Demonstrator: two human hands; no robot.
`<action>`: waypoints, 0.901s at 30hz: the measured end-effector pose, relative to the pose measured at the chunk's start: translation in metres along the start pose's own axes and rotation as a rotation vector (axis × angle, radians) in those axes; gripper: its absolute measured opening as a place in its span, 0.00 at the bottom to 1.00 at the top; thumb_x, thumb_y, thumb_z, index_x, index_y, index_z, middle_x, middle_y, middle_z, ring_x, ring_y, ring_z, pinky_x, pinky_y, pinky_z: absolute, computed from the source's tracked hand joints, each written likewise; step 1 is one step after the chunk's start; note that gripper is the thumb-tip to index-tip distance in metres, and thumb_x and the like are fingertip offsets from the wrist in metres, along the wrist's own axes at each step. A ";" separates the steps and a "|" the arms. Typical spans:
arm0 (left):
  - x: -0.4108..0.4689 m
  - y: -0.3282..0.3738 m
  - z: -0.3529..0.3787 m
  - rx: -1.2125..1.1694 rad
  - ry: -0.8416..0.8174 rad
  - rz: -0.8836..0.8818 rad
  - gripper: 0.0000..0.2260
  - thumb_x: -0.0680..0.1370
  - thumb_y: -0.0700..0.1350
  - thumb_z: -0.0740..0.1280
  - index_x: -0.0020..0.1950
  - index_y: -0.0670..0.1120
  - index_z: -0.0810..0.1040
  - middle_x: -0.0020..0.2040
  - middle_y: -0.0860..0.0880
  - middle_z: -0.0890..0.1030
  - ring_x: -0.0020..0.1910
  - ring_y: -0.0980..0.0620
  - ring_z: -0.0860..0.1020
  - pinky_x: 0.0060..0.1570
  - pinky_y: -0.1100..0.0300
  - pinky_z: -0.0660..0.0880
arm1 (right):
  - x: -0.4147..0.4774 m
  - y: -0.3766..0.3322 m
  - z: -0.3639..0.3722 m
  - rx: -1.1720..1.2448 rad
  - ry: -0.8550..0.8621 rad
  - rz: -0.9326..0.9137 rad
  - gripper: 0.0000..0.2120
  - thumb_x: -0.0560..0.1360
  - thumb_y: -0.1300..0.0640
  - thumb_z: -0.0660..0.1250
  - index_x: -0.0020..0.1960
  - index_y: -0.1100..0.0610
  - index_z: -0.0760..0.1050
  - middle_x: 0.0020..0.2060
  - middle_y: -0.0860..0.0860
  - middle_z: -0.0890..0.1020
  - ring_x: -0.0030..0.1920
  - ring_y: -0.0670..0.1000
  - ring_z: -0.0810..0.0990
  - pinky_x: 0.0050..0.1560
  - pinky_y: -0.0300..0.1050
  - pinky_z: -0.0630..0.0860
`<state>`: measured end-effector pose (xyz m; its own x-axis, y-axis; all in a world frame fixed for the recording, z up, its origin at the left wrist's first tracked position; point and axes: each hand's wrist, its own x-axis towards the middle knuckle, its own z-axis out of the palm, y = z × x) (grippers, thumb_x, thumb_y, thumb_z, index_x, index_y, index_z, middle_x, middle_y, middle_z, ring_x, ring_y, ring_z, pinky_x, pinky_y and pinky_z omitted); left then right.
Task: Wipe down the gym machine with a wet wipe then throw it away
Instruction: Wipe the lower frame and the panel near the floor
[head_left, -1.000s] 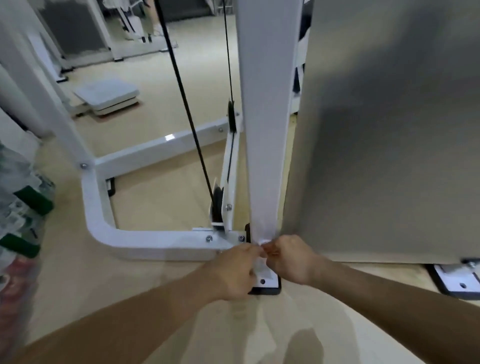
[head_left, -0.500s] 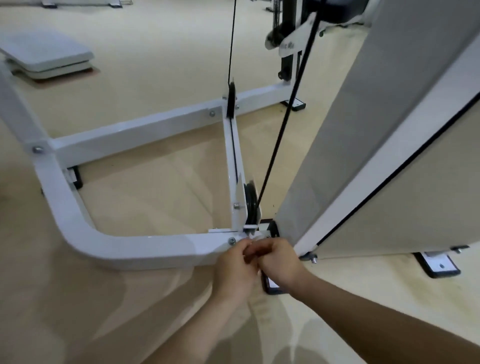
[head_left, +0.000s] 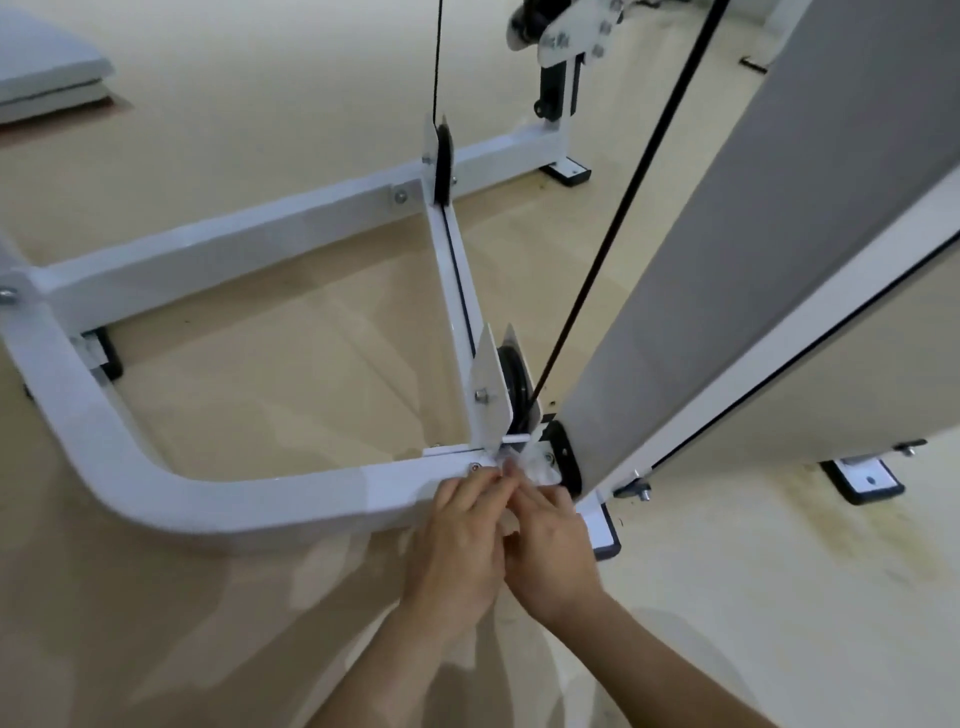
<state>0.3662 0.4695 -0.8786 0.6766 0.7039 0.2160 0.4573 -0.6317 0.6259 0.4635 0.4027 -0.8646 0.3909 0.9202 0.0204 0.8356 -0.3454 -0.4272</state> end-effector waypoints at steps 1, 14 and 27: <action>0.002 0.003 0.002 0.023 -0.124 0.039 0.26 0.73 0.42 0.56 0.72 0.53 0.68 0.69 0.53 0.72 0.65 0.51 0.70 0.63 0.54 0.72 | -0.003 0.007 -0.001 0.010 0.080 0.055 0.28 0.66 0.58 0.51 0.62 0.55 0.77 0.58 0.45 0.81 0.48 0.57 0.78 0.41 0.49 0.78; 0.019 0.037 0.000 0.360 -0.412 0.092 0.32 0.77 0.41 0.61 0.79 0.47 0.51 0.79 0.50 0.54 0.75 0.51 0.59 0.73 0.60 0.58 | -0.021 0.016 -0.004 0.578 0.089 0.200 0.36 0.64 0.66 0.52 0.73 0.57 0.65 0.71 0.48 0.68 0.69 0.31 0.60 0.67 0.26 0.58; -0.005 0.009 -0.035 0.316 -0.334 -0.071 0.34 0.62 0.36 0.65 0.68 0.50 0.70 0.65 0.45 0.74 0.57 0.45 0.72 0.51 0.51 0.77 | -0.007 0.014 -0.008 0.550 -0.094 0.212 0.38 0.73 0.68 0.56 0.79 0.54 0.48 0.75 0.53 0.64 0.67 0.57 0.71 0.64 0.51 0.71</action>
<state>0.3471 0.4717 -0.8482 0.7622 0.6387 -0.1050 0.6277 -0.6899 0.3606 0.4756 0.3894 -0.8633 0.4705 0.8627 -0.1856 0.4111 -0.4004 -0.8190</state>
